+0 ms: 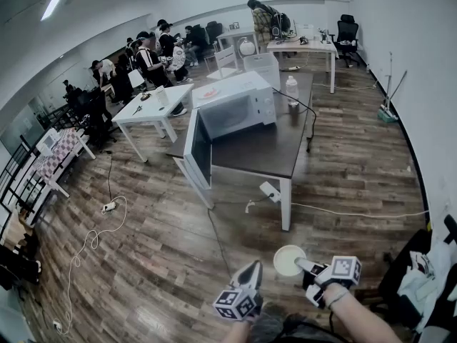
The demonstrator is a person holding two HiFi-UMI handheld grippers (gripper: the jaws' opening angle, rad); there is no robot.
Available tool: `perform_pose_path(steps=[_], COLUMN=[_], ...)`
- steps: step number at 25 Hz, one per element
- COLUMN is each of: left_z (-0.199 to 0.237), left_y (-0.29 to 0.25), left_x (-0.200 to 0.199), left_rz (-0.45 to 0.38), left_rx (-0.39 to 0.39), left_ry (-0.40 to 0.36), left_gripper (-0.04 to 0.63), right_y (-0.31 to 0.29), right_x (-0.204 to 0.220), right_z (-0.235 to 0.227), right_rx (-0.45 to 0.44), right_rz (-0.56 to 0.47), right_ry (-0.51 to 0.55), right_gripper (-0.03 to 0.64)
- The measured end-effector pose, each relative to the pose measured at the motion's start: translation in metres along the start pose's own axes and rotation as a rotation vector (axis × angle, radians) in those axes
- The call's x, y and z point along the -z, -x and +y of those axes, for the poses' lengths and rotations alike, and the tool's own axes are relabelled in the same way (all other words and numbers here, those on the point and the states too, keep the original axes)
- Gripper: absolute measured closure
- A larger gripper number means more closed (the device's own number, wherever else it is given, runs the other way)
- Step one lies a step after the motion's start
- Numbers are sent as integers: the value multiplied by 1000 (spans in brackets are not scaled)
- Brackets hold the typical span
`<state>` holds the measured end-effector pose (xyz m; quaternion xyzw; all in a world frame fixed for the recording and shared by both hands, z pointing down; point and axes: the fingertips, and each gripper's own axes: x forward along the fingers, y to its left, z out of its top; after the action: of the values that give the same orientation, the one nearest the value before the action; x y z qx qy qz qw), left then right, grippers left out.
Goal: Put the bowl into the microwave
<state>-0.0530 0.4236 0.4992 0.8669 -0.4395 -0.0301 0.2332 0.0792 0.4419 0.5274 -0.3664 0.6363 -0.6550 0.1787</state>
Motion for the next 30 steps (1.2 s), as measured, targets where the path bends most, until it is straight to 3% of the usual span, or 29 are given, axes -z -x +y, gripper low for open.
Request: perform_pose_path(steps=[13, 19, 30], left_z=[-18, -8, 41], left_y=[3, -30, -107], left_x=[0, -4, -44], left_rz=[-14, -23, -34], left_rx=[-28, -17, -10], left_ry=[-19, -8, 5], left_gripper=[595, 595, 595], right_y=[15, -5, -83], right_x=[-7, -31, -92], right_z=[-2, -4, 15], right_rx=[-7, -26, -34], right_rz=[-14, -24, 9], right_ry=[-24, -76, -43], right_gripper=[482, 482, 482])
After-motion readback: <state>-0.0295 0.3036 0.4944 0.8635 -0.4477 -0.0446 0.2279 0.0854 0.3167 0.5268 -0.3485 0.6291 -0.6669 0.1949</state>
